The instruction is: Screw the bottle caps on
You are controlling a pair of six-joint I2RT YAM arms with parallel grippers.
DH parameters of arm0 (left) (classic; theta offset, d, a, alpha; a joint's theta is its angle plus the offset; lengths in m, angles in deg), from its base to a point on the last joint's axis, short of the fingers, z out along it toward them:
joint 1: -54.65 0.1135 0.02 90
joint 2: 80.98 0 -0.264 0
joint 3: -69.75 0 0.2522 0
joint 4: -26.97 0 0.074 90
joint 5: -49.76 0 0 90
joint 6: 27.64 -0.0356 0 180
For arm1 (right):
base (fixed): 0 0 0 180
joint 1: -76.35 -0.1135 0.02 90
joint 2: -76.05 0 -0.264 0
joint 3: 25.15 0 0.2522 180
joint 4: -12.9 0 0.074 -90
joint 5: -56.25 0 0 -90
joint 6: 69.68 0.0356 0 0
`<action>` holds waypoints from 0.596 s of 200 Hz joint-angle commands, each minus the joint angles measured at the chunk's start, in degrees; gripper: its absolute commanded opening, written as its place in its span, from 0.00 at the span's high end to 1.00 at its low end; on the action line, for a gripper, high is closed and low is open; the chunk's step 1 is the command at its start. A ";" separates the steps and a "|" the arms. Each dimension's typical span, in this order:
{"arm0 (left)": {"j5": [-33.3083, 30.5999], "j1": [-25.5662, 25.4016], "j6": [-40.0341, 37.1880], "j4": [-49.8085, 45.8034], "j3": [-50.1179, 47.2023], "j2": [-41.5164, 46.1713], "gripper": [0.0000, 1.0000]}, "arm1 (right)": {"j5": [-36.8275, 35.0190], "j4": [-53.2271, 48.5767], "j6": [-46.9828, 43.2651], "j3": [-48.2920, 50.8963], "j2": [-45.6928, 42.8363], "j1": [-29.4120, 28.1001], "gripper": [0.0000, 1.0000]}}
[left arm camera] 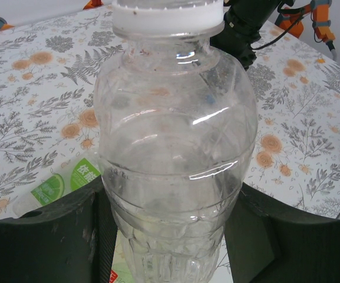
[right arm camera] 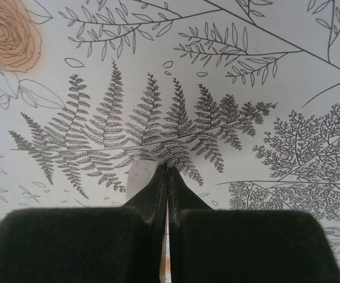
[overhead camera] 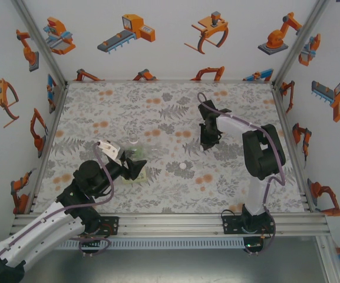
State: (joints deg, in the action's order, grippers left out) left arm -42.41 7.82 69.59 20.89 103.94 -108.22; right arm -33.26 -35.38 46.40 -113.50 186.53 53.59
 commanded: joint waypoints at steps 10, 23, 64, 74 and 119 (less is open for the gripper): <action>-0.50 0.29 0.77 0.95 -0.21 -0.33 1.00 | 2.27 2.55 1.33 3.22 0.36 1.32 0.98; -0.55 0.33 0.77 1.14 -0.13 -0.62 1.00 | 3.54 3.93 1.97 4.58 -0.04 2.07 0.98; -0.37 0.33 0.77 1.68 0.15 -1.60 1.00 | 5.82 7.23 3.99 8.72 -4.36 4.82 0.98; -0.37 0.29 0.71 1.87 0.23 -1.77 1.00 | 6.48 8.02 4.53 9.65 -5.95 5.75 0.97; -0.24 0.34 0.91 2.65 0.16 -2.72 1.00 | 4.47 6.22 5.57 9.41 -11.87 5.24 0.87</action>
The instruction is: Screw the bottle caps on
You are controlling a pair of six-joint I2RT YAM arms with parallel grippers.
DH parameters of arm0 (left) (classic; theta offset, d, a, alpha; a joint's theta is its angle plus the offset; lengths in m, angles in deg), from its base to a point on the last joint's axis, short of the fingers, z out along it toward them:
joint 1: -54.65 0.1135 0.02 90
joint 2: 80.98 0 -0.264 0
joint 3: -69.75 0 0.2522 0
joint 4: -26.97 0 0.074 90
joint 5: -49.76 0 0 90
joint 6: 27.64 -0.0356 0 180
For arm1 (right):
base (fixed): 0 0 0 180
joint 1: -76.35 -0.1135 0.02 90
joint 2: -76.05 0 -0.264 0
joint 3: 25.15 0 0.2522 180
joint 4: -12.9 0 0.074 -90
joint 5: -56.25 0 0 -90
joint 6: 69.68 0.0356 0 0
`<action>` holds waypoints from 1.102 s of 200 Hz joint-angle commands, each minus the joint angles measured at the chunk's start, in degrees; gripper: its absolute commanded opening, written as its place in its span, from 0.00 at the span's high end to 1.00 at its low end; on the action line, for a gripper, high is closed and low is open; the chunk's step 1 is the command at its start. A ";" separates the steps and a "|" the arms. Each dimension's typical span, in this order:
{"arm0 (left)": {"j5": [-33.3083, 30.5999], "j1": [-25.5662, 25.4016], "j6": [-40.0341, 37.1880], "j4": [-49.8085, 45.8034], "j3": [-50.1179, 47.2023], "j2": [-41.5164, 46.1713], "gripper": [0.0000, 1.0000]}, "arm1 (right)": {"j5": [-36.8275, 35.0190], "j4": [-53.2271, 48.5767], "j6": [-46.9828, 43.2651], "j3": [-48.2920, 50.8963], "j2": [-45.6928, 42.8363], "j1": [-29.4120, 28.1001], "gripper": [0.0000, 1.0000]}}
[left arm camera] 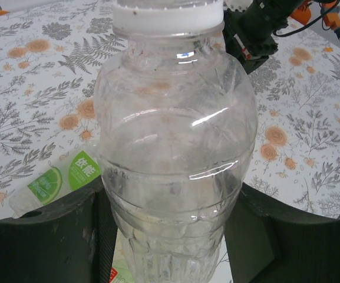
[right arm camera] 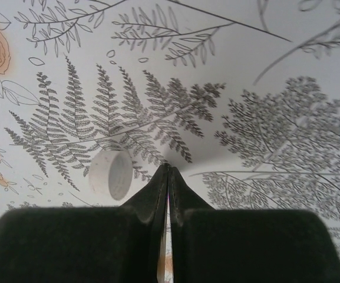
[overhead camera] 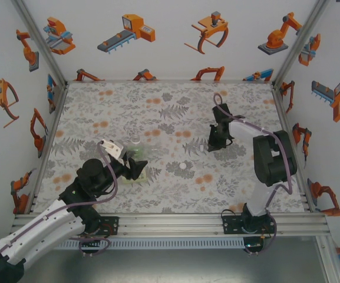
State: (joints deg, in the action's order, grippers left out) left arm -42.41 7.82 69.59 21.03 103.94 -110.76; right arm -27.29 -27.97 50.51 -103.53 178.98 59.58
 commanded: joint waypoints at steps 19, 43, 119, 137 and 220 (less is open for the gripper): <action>-0.19 0.36 1.11 3.08 0.07 -0.69 1.00 | -3.99 -3.38 1.37 -2.52 -4.78 -2.57 0.72; 0.26 0.41 1.13 3.31 0.14 -0.96 1.00 | -5.05 -5.45 1.38 -5.23 -2.75 -4.54 0.57; -0.65 0.40 0.86 0.98 0.07 2.02 1.00 | -5.15 -6.83 0.32 -10.13 5.63 -7.02 0.53; -0.76 0.42 0.86 0.83 -0.12 2.64 1.00 | -4.43 -6.55 0.15 -10.44 6.72 -6.98 0.57; -0.23 0.42 1.25 0.51 -0.30 3.41 1.00 | 7.46 2.01 5.14 -5.79 5.35 -5.94 0.76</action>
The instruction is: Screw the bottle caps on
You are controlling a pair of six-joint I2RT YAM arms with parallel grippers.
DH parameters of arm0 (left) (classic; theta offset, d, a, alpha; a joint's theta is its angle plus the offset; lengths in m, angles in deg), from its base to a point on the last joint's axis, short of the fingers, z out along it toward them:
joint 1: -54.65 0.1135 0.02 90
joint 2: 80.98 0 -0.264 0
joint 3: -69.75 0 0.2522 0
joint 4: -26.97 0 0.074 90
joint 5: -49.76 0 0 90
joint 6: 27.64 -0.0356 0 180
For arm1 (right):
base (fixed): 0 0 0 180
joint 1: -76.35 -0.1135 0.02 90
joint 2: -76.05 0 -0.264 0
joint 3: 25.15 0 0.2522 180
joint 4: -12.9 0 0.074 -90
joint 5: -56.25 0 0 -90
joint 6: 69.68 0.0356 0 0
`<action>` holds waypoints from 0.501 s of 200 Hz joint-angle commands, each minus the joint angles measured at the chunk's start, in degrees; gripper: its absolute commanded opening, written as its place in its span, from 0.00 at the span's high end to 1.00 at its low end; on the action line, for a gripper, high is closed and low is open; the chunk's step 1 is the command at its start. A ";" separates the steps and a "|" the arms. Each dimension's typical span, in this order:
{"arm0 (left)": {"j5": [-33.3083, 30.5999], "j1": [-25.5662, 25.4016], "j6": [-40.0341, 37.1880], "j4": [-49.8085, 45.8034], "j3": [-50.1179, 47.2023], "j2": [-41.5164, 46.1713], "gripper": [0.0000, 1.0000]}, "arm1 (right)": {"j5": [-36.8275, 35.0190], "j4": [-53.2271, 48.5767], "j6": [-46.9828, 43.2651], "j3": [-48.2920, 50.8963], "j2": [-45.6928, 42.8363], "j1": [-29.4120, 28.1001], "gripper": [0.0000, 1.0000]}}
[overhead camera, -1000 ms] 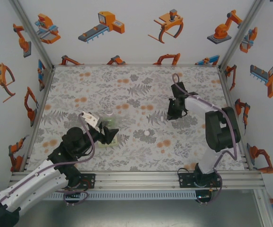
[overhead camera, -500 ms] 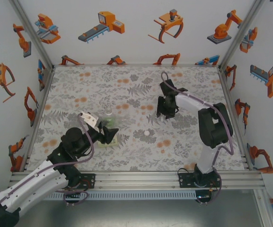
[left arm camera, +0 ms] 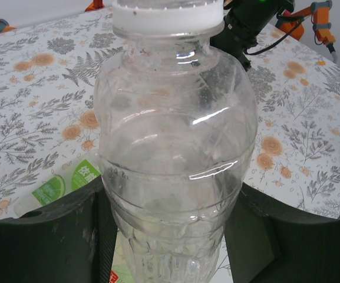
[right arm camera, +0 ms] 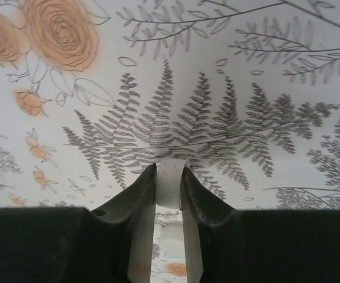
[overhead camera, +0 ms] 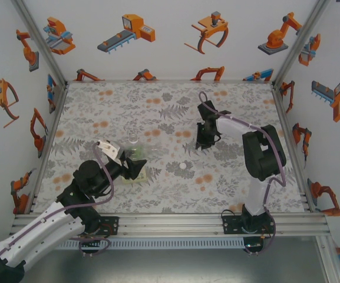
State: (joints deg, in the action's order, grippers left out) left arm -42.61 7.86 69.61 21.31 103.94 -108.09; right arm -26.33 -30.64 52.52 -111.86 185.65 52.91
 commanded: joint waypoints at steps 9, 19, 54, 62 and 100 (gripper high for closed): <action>-0.09 0.38 1.32 0.14 -0.25 0.79 1.00 | 9.71 7.87 4.73 4.25 -1.97 1.32 0.76; -0.23 0.36 1.28 0.22 -0.34 0.84 1.00 | 13.39 12.61 7.05 6.95 -2.90 2.25 0.77; -0.17 0.38 1.59 1.12 -0.81 0.92 1.00 | 24.63 31.90 18.01 19.36 -5.26 7.15 0.77; -0.15 0.38 1.71 1.38 -0.95 1.09 1.00 | 25.38 33.58 19.05 21.62 -5.81 8.27 0.77; -0.12 0.33 1.97 1.75 -1.33 1.10 1.00 | 23.43 30.35 16.05 28.83 -9.96 13.24 0.66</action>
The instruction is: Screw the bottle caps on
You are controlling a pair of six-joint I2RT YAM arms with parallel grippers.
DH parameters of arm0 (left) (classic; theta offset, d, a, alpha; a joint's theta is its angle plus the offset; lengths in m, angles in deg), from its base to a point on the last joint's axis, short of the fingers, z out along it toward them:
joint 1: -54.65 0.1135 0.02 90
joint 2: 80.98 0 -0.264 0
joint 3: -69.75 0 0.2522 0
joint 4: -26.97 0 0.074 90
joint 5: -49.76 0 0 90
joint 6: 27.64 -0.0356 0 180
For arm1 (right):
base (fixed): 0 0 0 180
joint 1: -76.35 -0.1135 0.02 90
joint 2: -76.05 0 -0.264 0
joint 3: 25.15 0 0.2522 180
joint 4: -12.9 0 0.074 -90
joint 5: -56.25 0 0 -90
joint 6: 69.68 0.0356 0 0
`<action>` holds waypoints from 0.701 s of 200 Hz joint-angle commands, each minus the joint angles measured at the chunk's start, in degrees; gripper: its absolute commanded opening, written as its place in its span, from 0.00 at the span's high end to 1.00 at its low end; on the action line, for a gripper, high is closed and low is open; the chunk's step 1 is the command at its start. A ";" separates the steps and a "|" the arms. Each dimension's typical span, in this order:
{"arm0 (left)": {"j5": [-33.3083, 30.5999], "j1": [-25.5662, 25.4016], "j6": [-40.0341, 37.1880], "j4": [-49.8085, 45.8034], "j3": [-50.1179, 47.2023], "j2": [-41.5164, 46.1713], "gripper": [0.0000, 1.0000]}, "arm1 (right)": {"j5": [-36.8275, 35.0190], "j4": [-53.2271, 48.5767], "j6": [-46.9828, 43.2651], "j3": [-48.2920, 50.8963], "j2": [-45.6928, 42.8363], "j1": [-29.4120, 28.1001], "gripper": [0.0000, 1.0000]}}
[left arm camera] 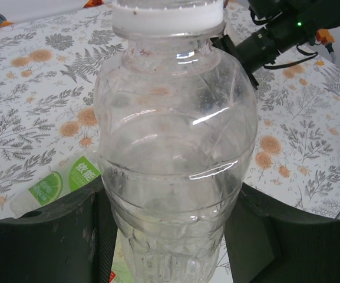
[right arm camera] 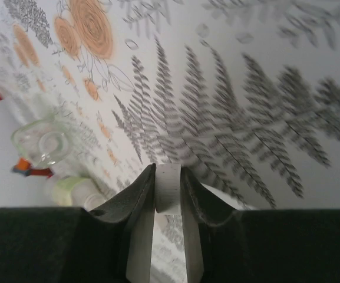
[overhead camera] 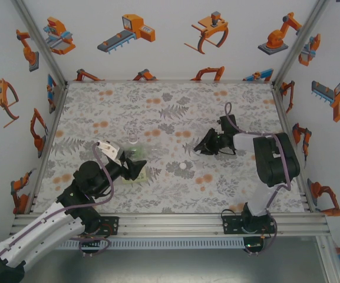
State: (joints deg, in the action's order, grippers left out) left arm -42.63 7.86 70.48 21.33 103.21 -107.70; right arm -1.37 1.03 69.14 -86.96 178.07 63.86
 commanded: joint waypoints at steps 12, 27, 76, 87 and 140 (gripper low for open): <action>0.16 0.33 1.03 1.80 -0.57 0.68 1.00 | -3.37 -4.70 -2.89 4.46 -3.43 3.29 0.63; 0.38 0.32 1.02 1.26 -0.45 0.63 1.00 | -5.85 -8.99 -5.37 3.96 -4.59 3.70 0.60; 0.03 0.38 1.31 -7.01 3.21 1.98 1.00 | -14.50 -20.72 -11.73 -3.80 -7.56 1.90 0.58; 0.06 0.38 0.77 -10.36 5.26 1.79 1.00 | -17.52 -24.23 -13.69 -7.46 -7.17 0.10 0.57; 1.89 0.47 -1.13 -23.35 13.31 -1.07 1.00 | -32.00 -36.32 -20.22 -22.01 -1.46 -9.13 0.49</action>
State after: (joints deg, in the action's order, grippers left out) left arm -42.04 7.89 70.46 5.07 112.85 -107.98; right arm -24.34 -26.34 53.57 -104.80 173.83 57.46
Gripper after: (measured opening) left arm 0.583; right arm 0.509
